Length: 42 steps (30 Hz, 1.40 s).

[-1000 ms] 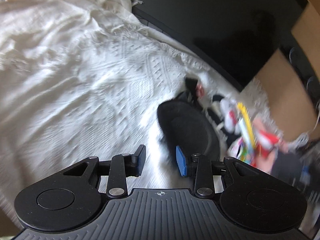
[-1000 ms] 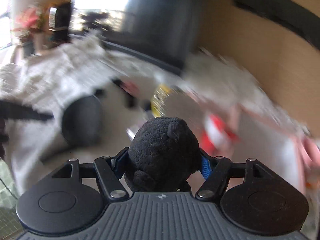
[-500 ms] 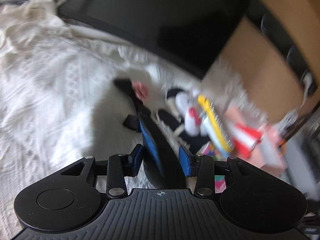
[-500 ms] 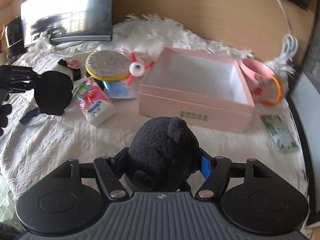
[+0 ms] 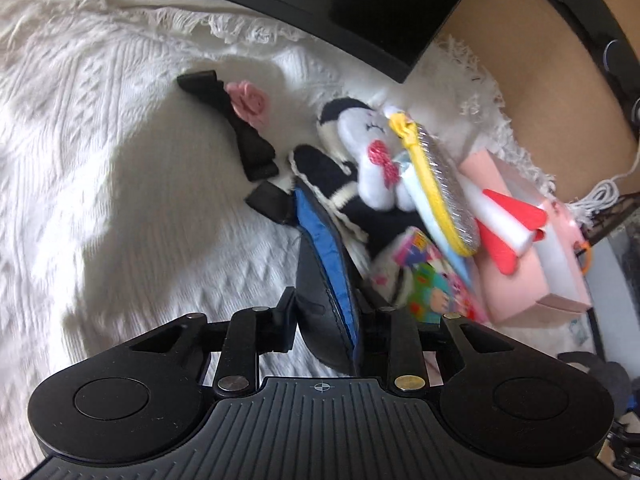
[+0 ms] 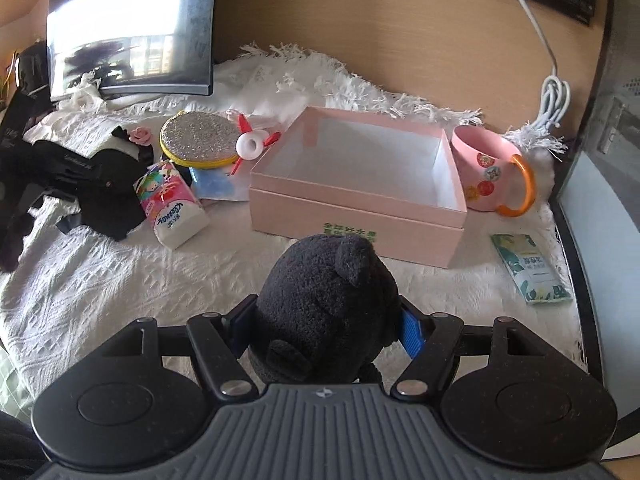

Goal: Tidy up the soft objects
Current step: 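Carry both items into the pink box and open both tools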

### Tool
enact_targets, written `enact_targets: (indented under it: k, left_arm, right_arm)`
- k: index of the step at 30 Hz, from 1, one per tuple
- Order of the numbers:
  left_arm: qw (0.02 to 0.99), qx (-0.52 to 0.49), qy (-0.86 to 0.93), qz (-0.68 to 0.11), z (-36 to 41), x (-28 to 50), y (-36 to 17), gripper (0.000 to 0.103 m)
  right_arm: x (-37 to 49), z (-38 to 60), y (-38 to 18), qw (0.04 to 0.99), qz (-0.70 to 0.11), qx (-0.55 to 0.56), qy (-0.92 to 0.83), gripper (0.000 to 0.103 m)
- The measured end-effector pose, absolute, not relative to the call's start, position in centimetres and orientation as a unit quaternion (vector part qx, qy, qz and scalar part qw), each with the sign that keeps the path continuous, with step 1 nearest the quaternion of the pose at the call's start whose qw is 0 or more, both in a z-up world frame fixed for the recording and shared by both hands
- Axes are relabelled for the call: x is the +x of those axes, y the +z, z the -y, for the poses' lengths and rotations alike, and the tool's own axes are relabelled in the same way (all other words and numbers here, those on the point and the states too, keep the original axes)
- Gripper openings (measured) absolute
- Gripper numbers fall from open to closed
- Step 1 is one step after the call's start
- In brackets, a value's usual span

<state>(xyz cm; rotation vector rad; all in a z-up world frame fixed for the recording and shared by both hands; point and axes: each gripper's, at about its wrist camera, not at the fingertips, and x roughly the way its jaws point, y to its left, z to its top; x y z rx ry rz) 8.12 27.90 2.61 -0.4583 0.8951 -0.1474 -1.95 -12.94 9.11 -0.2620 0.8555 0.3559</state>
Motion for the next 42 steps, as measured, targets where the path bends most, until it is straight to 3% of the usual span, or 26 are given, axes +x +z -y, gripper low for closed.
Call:
enact_targets:
  k: [9,21,33,36,39,42]
  left_arm:
    - [0.880,-0.190,-0.112,-0.421,-25.8,1.9,6.7,0.029]
    - [0.833,-0.156,-0.280,-0.451,-15.5,-0.6,8.6,0.029]
    - [0.884,-0.091,-0.310,-0.337,-8.6,12.9,18.2,0.029]
    - [0.898,-0.094,-0.294,-0.313,-7.1,16.9,17.4,0.031]
    - [0.895,-0.082,-0.247,-0.363,-6.3,19.9,13.8,0.030]
    - [0.894,-0.100,-0.242,-0.364,-7.0,19.9,11.7,0.030]
  right_arm:
    - [-2.3,13.2,9.4,0.887,-0.405,-0.129,0.179,0.071]
    - [-4.5,14.9,10.7,0.898,-0.390,-0.127,0.159,0.071]
    - [-6.0,18.2,13.0,0.927,-0.345,-0.115,0.087,0.071]
    - [-6.2,18.3,13.1,0.929,-0.339,-0.121,0.081,0.071]
    - [-6.2,18.2,13.2,0.930,-0.339,-0.124,0.071,0.071]
    - [-5.9,18.4,13.1,0.928,-0.349,-0.120,0.061,0.071]
